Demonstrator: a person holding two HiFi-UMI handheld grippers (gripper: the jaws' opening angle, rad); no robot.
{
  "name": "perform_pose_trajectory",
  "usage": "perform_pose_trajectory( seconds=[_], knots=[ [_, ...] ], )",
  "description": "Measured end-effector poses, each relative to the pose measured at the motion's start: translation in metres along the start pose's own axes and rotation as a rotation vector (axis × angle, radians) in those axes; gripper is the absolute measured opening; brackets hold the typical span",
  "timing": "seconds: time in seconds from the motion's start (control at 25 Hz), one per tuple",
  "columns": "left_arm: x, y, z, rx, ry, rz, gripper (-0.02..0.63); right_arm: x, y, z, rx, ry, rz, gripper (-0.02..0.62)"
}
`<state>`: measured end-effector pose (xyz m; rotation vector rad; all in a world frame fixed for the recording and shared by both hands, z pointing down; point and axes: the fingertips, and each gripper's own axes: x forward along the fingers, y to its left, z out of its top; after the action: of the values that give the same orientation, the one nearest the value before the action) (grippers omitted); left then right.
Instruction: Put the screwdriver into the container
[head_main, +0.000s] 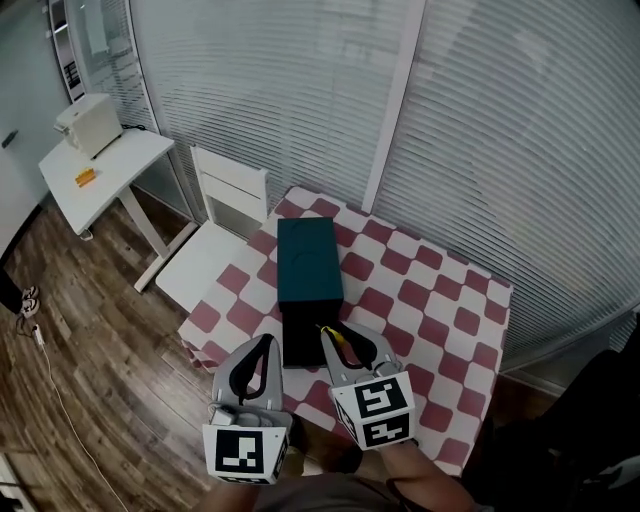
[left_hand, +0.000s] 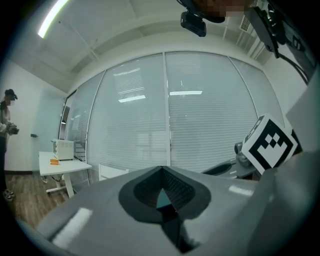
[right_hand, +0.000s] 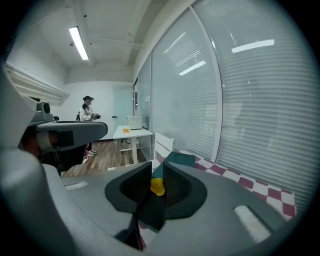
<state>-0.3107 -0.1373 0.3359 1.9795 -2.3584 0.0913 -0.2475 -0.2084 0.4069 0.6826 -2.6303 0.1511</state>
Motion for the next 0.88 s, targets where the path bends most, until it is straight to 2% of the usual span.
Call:
perform_pose_trajectory(
  seconds=[0.24, 0.48, 0.88],
  knots=[
    [0.015, 0.013, -0.027, -0.027, 0.071, -0.01, 0.002, 0.029, 0.0, -0.022, 0.015, 0.048, 0.001, 0.097],
    [0.025, 0.02, -0.054, -0.046, 0.138, -0.021, 0.002, 0.047, 0.005, -0.037, 0.007, 0.048, 0.011, 0.098],
    [0.041, 0.022, -0.076, -0.07, 0.176, -0.048, 0.002, 0.064, 0.006, -0.09, 0.031, 0.189, 0.013, 0.098]
  ],
)
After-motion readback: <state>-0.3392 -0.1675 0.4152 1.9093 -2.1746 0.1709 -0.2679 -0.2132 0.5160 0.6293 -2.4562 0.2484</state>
